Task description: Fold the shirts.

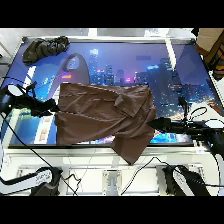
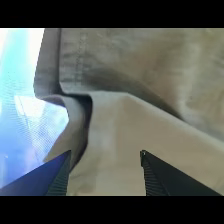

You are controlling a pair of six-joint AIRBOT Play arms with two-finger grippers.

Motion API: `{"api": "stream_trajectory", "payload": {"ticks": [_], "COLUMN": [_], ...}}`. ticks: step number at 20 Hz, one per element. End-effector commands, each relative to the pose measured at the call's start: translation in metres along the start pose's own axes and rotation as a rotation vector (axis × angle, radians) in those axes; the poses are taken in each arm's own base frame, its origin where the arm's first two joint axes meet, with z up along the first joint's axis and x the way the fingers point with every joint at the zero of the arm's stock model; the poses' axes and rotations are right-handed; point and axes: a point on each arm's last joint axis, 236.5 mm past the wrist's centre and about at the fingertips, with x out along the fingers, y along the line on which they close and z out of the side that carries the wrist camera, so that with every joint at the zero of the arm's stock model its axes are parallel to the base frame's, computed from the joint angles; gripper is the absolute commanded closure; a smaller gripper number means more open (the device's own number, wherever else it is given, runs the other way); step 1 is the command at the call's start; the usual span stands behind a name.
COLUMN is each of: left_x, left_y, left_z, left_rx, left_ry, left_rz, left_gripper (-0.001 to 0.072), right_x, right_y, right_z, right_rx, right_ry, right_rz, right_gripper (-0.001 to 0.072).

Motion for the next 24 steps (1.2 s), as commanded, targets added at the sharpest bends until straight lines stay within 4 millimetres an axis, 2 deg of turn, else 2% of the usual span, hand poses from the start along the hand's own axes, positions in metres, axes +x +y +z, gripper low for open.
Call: {"api": "stream_trajectory", "payload": {"ticks": [1, 5, 9, 10, 11, 12, 14, 17, 19, 20, 22, 24], "left_x": [0.015, 0.034, 0.038, 0.038, 0.038, 0.038, 0.038, 0.034, 0.025, 0.015, -0.012, -0.044], "left_y": [-0.001, -0.001, 0.001, 0.001, 0.001, 0.0, -0.009, -0.032, -0.049, -0.056, -0.064, -0.067], "left_z": [0.0, -0.01, -0.008, -0.006, -0.004, -0.003, -0.001, 0.01, 0.038, 0.06, 0.109, 0.148], "left_rx": [-0.033, -0.058, -0.056, -0.056, -0.057, -0.059, -0.049, -0.057, -0.07, -0.075, -0.107, -0.141], "left_ry": [0.035, 0.114, 0.11, 0.103, 0.095, 0.089, 0.085, 0.039, -0.063, -0.143, -0.319, -0.467], "left_rz": [-0.025, -0.051, -0.049, -0.049, -0.05, -0.055, -0.092, -0.192, -0.259, -0.282, -0.306, -0.315], "left_gripper": [0.0245, 0.0246, 0.0249, 0.0314, 0.0505, 0.0625, 0.0689, 0.0695, 0.0695, 0.0695, 0.0696, 0.0697], "right_x": [0.0, 0.0, 0.0, 0.0, 0.0, 0.0, 0.0, 0.0, 0.0, 0.0, 0.0, 0.0], "right_y": [0.0, 0.0, 0.0, 0.0, -0.001, -0.001, -0.001, -0.001, -0.001, -0.001, -0.001, -0.003], "right_z": [0.0, 0.0, 0.001, 0.001, 0.002, 0.002, 0.002, 0.002, 0.002, 0.002, 0.002, 0.003], "right_rx": [0.002, 0.002, 0.002, 0.002, 0.002, 0.002, 0.002, 0.002, 0.003, 0.003, 0.004, 0.009], "right_ry": [-0.001, -0.002, -0.004, -0.006, -0.008, -0.008, -0.008, -0.008, -0.007, -0.008, -0.008, -0.014], "right_rz": [0.0, 0.0, -0.002, -0.003, -0.004, -0.004, -0.004, -0.004, -0.004, -0.004, -0.005, -0.013], "right_gripper": [0.041, 0.041, 0.041, 0.041, 0.041, 0.041, 0.041, 0.0409, 0.041, 0.041, 0.0411, 0.0411]}}
